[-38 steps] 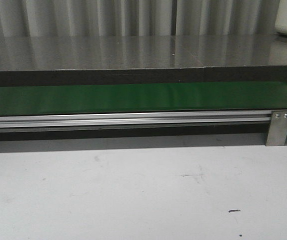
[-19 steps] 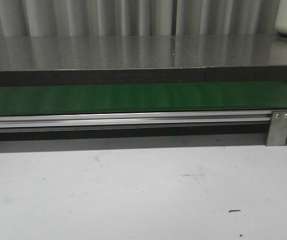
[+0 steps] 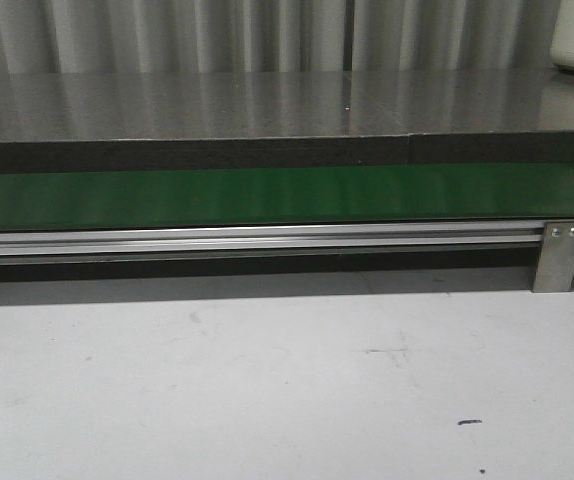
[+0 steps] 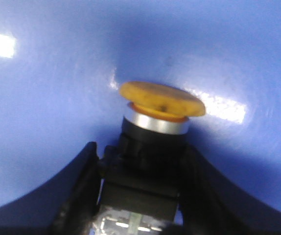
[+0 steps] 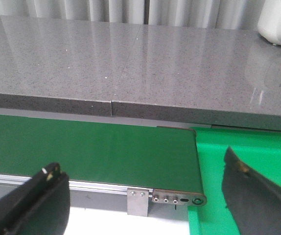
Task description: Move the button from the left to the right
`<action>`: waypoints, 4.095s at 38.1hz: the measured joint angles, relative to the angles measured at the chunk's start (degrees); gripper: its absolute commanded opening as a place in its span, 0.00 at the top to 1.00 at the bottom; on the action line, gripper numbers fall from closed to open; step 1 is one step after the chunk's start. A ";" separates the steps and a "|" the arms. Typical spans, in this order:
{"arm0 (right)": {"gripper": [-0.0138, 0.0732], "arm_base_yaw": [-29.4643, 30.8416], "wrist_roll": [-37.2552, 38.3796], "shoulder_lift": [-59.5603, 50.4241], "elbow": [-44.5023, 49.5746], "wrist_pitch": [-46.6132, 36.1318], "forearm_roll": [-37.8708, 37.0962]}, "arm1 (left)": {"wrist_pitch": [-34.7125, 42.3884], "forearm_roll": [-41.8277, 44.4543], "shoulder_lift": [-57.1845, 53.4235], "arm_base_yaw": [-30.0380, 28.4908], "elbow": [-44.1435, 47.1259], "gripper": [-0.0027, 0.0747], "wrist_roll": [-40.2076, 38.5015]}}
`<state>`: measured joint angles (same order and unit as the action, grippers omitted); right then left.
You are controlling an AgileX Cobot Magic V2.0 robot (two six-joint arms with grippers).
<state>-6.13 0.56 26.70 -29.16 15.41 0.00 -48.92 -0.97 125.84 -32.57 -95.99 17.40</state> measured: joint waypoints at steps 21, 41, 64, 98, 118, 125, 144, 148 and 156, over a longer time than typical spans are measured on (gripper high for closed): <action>0.10 0.00 0.00 0.00 0.00 0.00 0.00 | -2.79 -10.35 -12.90 3.64 0.00 0.99 0.00; 0.10 0.00 0.00 0.00 0.00 0.00 0.00 | -12.25 -10.47 -18.03 17.37 0.67 0.99 -3.65; 0.10 0.00 0.00 0.00 0.00 0.00 0.00 | -12.75 -3.65 -10.64 20.83 1.26 0.32 -8.59; 0.10 0.00 0.00 0.00 0.00 0.00 0.00 | -13.45 -11.22 -24.21 29.19 1.73 0.99 -2.90; 0.10 0.00 0.00 0.00 -0.09 0.00 0.00 | 16.32 -10.87 -61.29 30.49 43.63 0.99 -2.35; 0.10 0.00 0.00 0.00 -0.09 0.00 0.00 | 22.42 -10.87 -75.52 30.49 57.41 0.99 -2.35; 0.10 0.00 0.00 0.00 -0.09 0.00 0.00 | 23.99 -11.73 -118.57 30.49 76.82 0.99 -2.35; 0.10 0.00 0.00 0.00 -0.09 0.00 0.00 | 24.21 -11.84 -123.23 30.49 78.15 0.99 -2.35; 0.10 0.00 0.00 0.00 -0.09 0.00 0.00 | 24.33 -11.92 -125.17 30.49 78.55 0.99 -2.35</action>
<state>-6.13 0.56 26.70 -29.26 15.41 0.00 -24.59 -12.88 0.67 -2.08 -17.44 15.06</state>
